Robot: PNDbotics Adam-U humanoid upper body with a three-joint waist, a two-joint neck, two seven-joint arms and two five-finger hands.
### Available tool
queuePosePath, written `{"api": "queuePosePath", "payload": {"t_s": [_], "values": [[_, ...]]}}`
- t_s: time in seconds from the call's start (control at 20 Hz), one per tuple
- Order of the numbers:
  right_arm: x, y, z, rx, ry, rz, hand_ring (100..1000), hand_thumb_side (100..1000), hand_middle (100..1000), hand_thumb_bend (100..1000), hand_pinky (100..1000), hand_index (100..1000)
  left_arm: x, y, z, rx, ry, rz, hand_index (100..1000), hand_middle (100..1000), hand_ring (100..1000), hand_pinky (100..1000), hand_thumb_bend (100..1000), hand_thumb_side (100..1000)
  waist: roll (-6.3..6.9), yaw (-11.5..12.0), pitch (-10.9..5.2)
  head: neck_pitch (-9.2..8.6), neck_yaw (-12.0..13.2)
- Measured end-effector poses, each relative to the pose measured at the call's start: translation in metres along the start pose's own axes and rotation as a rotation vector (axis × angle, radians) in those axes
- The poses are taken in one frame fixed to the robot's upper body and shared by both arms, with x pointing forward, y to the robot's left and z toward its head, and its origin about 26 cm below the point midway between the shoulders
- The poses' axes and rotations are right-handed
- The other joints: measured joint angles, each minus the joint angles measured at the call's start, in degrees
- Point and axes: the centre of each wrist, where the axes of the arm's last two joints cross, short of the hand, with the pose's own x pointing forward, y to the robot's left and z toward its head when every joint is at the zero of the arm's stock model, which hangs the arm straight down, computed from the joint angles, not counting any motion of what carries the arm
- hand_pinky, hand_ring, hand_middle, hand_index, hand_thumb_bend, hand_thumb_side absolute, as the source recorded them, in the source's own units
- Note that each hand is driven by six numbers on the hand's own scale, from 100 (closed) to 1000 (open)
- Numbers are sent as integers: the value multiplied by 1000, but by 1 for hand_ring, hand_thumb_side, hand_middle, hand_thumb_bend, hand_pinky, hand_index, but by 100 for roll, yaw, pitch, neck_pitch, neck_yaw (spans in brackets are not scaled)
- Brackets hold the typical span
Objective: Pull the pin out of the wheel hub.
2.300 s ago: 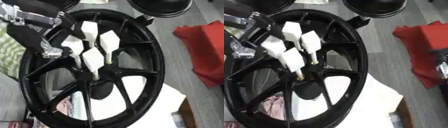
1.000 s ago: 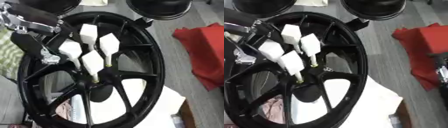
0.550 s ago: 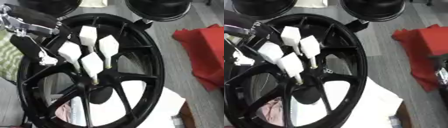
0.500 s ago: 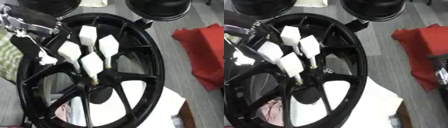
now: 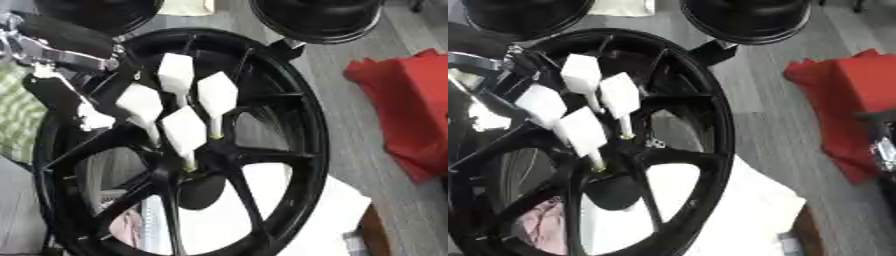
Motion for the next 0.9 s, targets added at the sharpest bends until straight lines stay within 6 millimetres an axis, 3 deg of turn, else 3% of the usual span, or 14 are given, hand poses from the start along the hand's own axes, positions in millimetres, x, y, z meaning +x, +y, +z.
{"api": "queuePosePath", "payload": {"t_s": [0.2, 0.55, 0.9], "values": [[0, 0, -1, 0, -3, 0, 760, 165, 504, 123, 983, 595, 0, 0, 0, 1, -3, -3, 604, 549, 672, 766, 100, 371, -7, 0, 1, -1, 4], [0, 0, 0, -5, -6, 2, 760, 165, 504, 122, 983, 595, 0, 1, 1, 5, 6, 17, 511, 480, 602, 713, 100, 245, -9, 1, 2, -2, 4], [1, -1, 0, -9, -6, 4, 760, 165, 504, 121, 983, 596, 3, 8, 5, 38, -6, 82, 450, 455, 574, 690, 100, 261, -11, 9, 13, -2, -2]]}}
